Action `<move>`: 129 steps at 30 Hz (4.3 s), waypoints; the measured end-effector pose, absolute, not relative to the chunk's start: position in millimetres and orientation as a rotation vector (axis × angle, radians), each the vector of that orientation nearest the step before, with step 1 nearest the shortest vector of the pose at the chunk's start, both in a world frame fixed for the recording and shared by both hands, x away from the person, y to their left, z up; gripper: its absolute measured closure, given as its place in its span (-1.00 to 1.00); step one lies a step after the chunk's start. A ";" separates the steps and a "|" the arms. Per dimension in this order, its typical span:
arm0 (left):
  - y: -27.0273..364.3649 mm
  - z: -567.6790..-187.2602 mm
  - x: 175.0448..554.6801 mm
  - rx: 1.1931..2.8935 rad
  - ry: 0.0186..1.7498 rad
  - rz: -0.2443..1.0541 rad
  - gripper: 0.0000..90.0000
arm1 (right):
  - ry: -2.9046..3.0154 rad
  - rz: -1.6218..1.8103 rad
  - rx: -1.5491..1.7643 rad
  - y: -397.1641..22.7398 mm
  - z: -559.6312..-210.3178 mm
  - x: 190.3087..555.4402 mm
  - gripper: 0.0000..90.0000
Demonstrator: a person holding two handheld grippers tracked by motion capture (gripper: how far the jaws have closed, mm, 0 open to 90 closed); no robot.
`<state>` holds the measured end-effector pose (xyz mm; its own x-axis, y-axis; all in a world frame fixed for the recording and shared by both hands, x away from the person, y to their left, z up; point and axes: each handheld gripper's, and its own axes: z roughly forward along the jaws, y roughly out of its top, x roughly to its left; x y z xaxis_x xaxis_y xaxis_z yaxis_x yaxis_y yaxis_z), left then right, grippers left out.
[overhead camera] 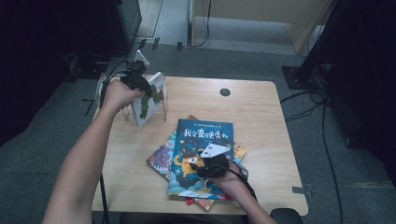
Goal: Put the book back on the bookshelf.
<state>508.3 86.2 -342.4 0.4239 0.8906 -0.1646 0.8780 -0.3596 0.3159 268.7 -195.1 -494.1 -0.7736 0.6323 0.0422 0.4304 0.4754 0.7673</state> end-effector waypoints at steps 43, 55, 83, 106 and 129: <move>67.7 -365.3 531.1 2.406 1.573 0.053 0.67 | 2.481 1.182 0.895 -196.1 -494.2 270.4 0.05; 67.0 -362.9 529.5 2.384 1.539 0.054 0.64 | 2.483 1.183 0.890 -196.4 -494.2 270.7 0.06; 93.6 -324.7 496.4 2.268 1.403 0.101 0.40 | 2.486 1.198 0.908 -197.7 -494.0 271.7 0.06; 111.0 -338.9 445.2 2.229 1.331 0.064 0.44 | 2.478 1.208 0.951 -218.1 -492.8 274.7 0.37; 109.6 -373.8 406.2 2.228 1.246 0.053 0.62 | 2.443 1.244 1.082 -242.0 -492.4 282.3 0.53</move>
<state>406.2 109.6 -373.8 0.5631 0.7916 -0.2374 0.7684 -0.3957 0.5030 282.3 -242.0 -492.4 -0.7139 0.6847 0.1467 0.5213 0.3799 0.7641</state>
